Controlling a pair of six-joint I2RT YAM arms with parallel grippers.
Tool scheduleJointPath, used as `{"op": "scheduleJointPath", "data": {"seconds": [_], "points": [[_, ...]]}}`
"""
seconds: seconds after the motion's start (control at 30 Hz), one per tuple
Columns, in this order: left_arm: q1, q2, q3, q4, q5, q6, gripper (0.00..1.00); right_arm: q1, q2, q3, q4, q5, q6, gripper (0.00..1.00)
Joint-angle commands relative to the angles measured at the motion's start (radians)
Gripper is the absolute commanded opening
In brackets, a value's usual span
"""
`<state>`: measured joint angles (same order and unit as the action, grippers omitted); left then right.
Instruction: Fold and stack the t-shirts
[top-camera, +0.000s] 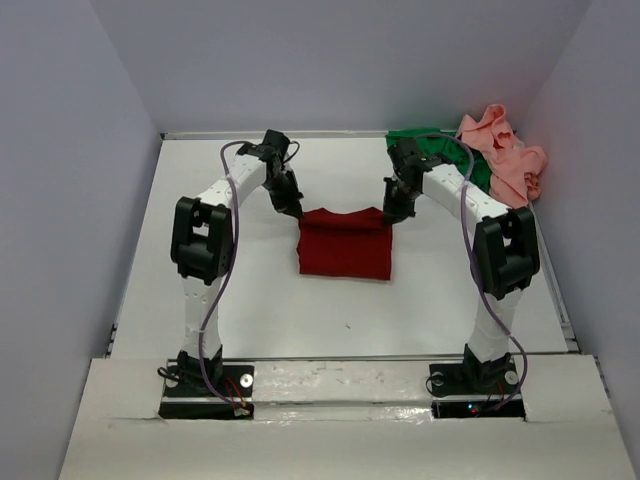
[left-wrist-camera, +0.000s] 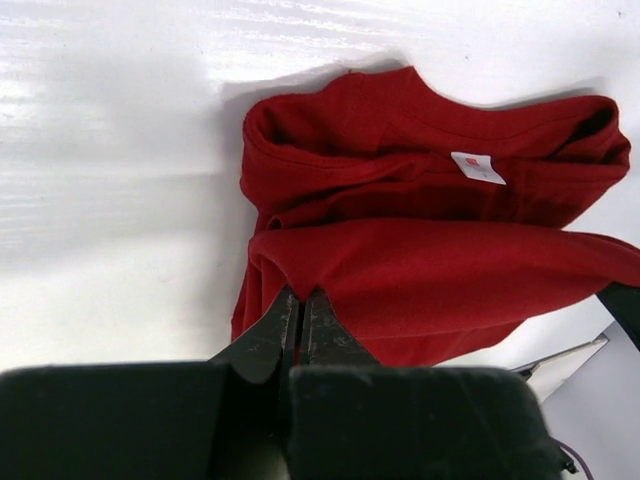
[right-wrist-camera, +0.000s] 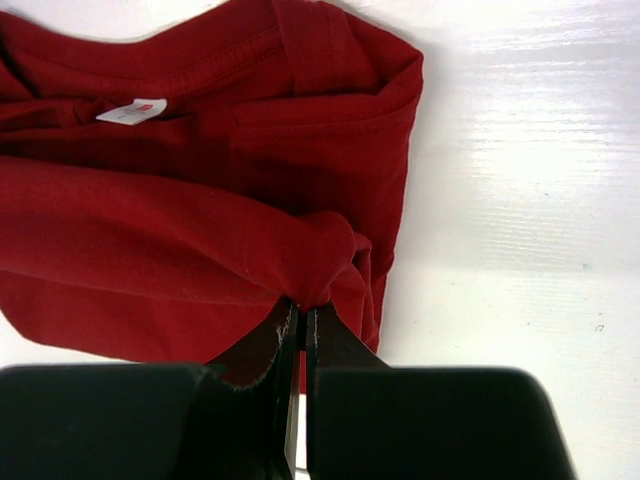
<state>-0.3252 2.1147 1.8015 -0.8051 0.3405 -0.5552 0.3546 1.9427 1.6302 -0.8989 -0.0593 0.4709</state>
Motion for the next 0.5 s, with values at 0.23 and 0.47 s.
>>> {"op": "scheduleJointPath", "data": {"seconds": [0.23, 0.47], "points": [[0.008, 0.057, 0.131, 0.009, 0.002, 0.028, 0.0, -0.008, -0.01, 0.002, 0.057, 0.125, 0.028, 0.0], [0.006, 0.053, 0.124, 0.073, -0.011, 0.021, 0.14, -0.008, -0.025, -0.032, 0.067, 0.17, 0.054, 0.0]]}}
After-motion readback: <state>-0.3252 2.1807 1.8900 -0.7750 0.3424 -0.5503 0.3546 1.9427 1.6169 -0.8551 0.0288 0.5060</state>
